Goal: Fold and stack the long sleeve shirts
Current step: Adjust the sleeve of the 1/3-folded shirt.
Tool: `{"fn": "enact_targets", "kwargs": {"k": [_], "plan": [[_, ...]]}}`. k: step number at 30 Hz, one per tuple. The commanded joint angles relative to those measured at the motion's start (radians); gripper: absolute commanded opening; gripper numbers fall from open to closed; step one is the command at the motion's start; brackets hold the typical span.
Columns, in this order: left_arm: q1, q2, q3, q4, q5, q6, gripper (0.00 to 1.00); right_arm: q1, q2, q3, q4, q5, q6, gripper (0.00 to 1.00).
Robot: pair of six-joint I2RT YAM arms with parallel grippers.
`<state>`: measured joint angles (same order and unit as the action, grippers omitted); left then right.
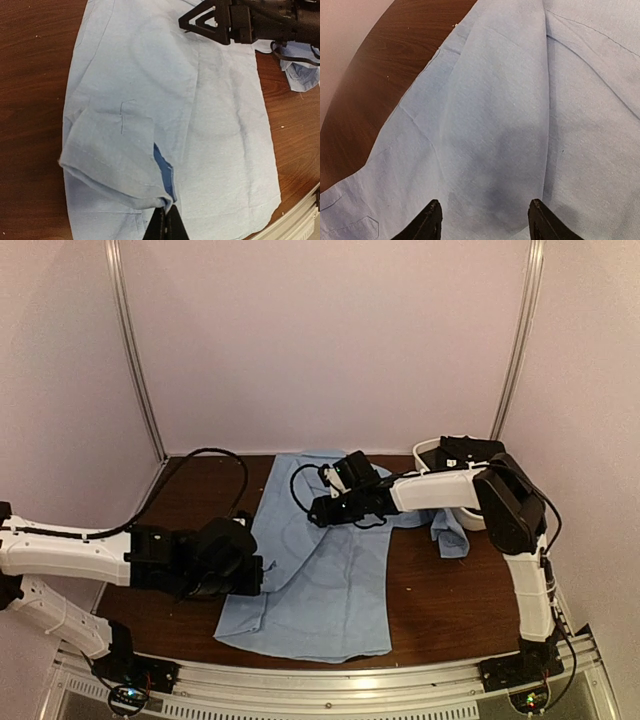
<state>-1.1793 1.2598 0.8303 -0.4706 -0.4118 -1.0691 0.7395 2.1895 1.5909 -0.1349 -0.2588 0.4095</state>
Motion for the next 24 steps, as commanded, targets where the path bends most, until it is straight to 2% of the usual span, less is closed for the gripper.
{"fn": "enact_targets", "kwargs": {"k": [1,5,10,13,18,24], "plan": [[-0.004,-0.019,-0.057,-0.022,0.015,-0.056,0.03,-0.004,0.020,0.034,-0.024,0.025,-0.018,0.60],[-0.004,-0.043,-0.104,-0.045,0.059,-0.096,0.22,-0.004,0.014,0.032,-0.030,0.028,-0.021,0.60],[-0.004,-0.119,-0.143,-0.105,0.068,-0.128,0.40,-0.004,-0.005,0.031,-0.037,0.030,-0.024,0.60],[-0.003,-0.160,-0.144,-0.144,0.048,-0.146,0.47,-0.003,-0.011,0.031,-0.038,0.028,-0.023,0.60],[0.064,-0.168,-0.120,-0.132,0.065,-0.093,0.49,0.002,-0.014,0.035,-0.039,0.017,-0.013,0.60],[0.311,-0.097,-0.102,-0.017,0.224,0.119,0.46,0.014,0.017,0.071,-0.042,-0.011,0.003,0.50]]}}
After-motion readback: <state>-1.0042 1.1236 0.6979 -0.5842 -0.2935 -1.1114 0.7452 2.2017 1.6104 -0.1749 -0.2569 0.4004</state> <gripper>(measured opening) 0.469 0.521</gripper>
